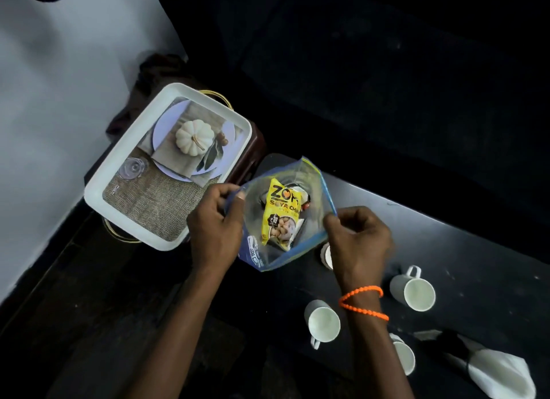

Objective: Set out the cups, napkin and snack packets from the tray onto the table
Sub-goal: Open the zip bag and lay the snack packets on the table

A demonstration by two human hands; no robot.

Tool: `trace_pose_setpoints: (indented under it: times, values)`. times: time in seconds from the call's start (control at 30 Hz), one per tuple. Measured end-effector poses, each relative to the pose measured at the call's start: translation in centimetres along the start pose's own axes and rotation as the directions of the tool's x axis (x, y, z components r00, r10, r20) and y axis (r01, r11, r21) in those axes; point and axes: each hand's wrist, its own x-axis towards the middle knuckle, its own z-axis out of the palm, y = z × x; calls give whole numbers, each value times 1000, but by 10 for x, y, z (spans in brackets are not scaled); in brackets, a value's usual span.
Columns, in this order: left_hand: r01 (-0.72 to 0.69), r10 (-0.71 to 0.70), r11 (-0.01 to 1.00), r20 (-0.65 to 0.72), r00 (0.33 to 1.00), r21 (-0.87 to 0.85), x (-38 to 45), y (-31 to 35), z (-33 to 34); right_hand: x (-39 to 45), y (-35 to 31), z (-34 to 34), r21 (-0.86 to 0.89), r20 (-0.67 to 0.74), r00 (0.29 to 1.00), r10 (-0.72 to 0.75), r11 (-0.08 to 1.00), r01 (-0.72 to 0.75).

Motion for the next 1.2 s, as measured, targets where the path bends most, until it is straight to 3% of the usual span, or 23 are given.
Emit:
trace_pose_setpoints:
  times: [0.03,0.1,0.17,0.23,0.3,0.37,0.43,0.53,0.63,0.73,0.8,0.9,1.0,1.1,1.2]
  values:
    - [-19,19,1000,-12,1000,2,-2,2,-3,-6,-8,-4,-49,-68,991,-115,993,111]
    - [-59,59,998,7,998,-6,-8,8,-3,-20,-24,-4,-66,-143,909,-391,920,386]
    - [-77,77,997,8,997,-6,-14,11,-1,-30,-39,11,-3,-77,834,-547,836,548]
    - [-89,89,996,-12,996,-6,-19,13,1,-25,-46,41,-75,135,872,-470,873,482]
    - [-83,82,996,-32,996,-15,-23,14,1,-11,-37,80,-345,367,920,-137,898,272]
    - [-67,65,997,-53,996,-23,-25,18,2,1,-22,108,-536,496,847,194,835,122]
    - [-38,35,998,-69,997,-47,-26,18,2,6,-13,120,-600,516,810,278,792,110]
    - [20,-35,989,-103,994,-144,-24,18,0,8,-24,107,-531,516,844,147,828,180]
    - [26,-50,991,-185,981,-133,-21,14,-4,-4,-60,56,-389,540,841,-23,880,274]
    - [51,-82,987,-210,974,-149,-16,13,-8,-3,-103,-28,-16,622,748,-231,952,307]
    - [79,-111,984,-208,972,-157,-13,12,-10,18,-114,-67,163,507,780,-366,930,331]
    - [92,-127,981,-209,970,-171,-11,16,-10,74,-89,-55,-12,268,908,-321,942,337]
    - [89,-130,972,-182,975,-220,-13,23,-5,117,-33,10,-303,299,928,-223,900,314]
    - [95,-141,960,-164,976,-263,-16,24,-1,125,25,62,-501,415,886,-205,761,411]
    - [94,-139,950,-132,981,-299,-16,23,1,111,65,82,-498,658,746,-101,685,532]
